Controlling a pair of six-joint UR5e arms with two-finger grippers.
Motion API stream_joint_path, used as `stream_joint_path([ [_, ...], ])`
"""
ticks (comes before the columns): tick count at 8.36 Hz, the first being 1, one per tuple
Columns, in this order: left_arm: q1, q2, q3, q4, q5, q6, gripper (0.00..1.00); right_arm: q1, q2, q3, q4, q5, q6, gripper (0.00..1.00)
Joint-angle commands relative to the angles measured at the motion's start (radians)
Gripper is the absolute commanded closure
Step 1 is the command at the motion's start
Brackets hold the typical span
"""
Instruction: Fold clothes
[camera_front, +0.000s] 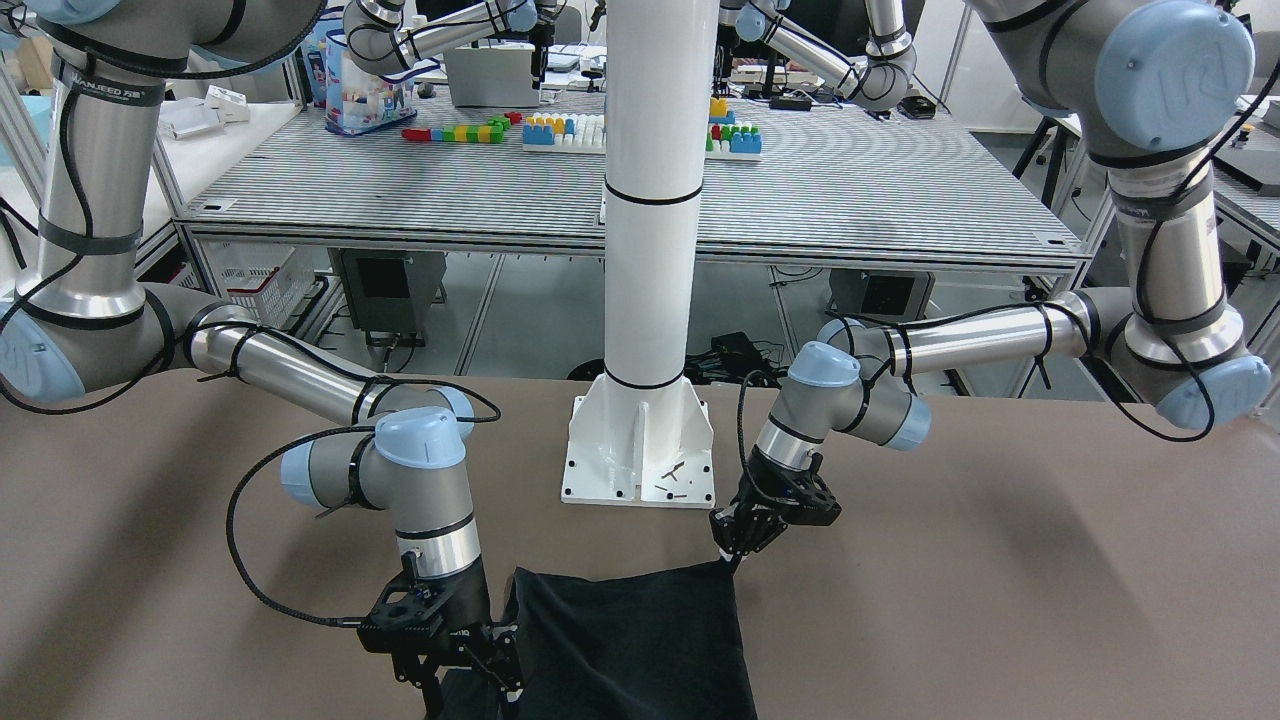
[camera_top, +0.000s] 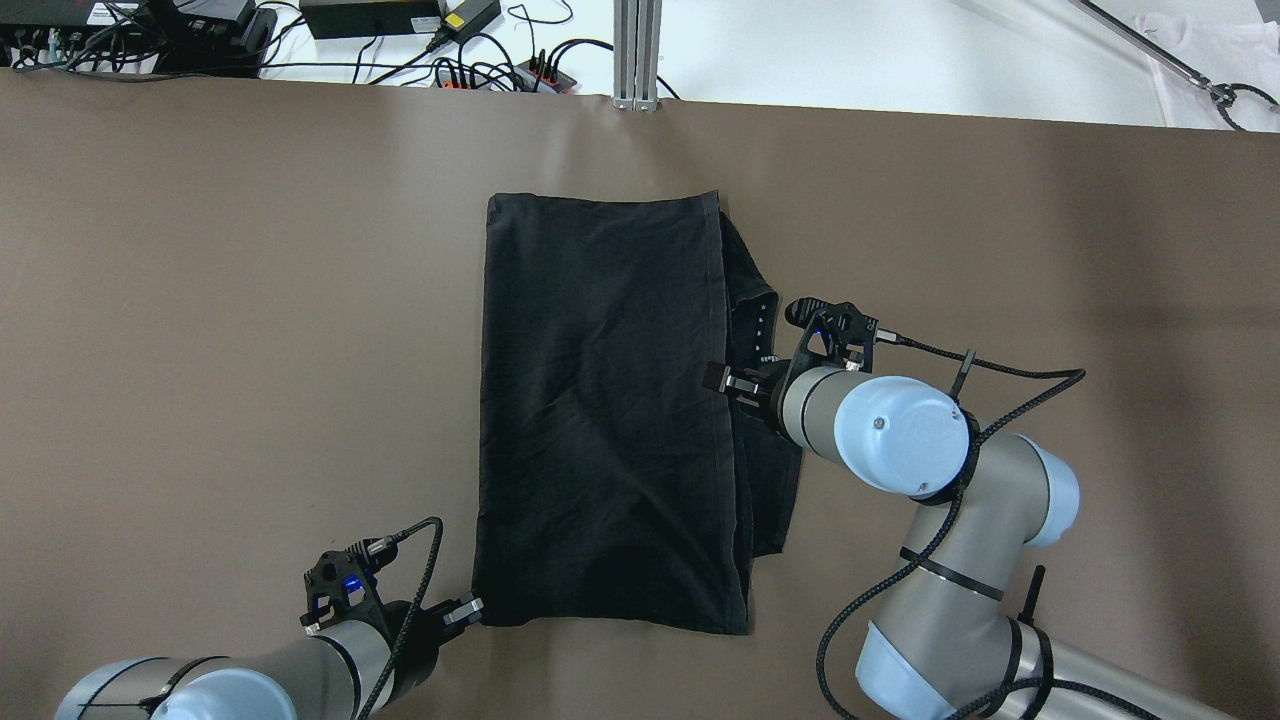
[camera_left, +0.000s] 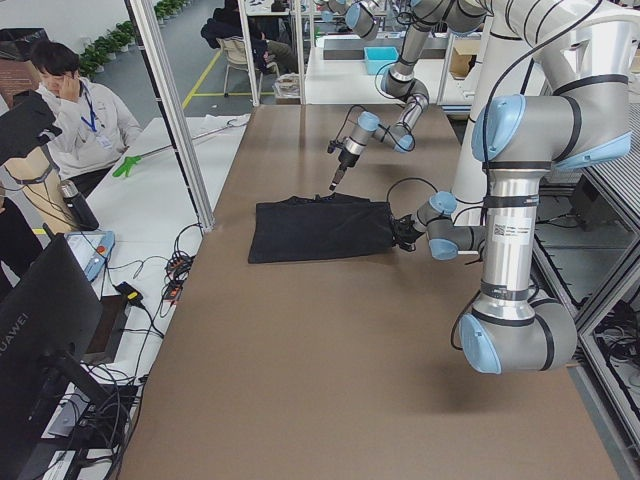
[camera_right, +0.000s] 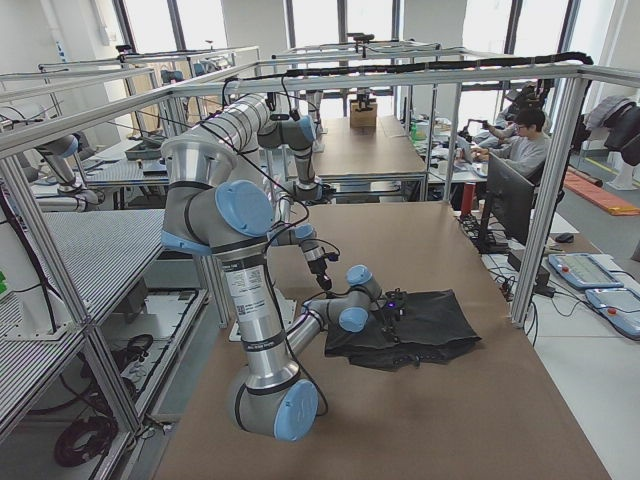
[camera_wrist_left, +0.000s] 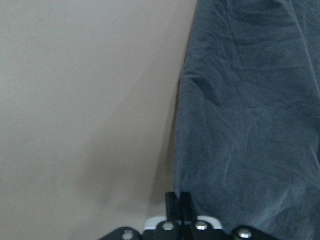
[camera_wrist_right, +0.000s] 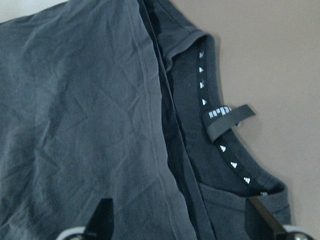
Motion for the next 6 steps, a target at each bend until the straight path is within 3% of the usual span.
stream_joint_path([
  [1,0.003,0.007,0.001,0.002,0.006,0.004,1.0,-0.16,-0.089,0.111,-0.066,-0.143,0.241,0.07],
  [3,0.005,0.007,0.006,0.003,0.007,0.004,1.0,-0.221,-0.149,0.147,-0.148,-0.181,0.333,0.09],
  [6,0.006,0.007,0.007,0.003,0.01,0.004,1.0,-0.302,-0.142,0.067,-0.137,-0.241,0.425,0.09],
])
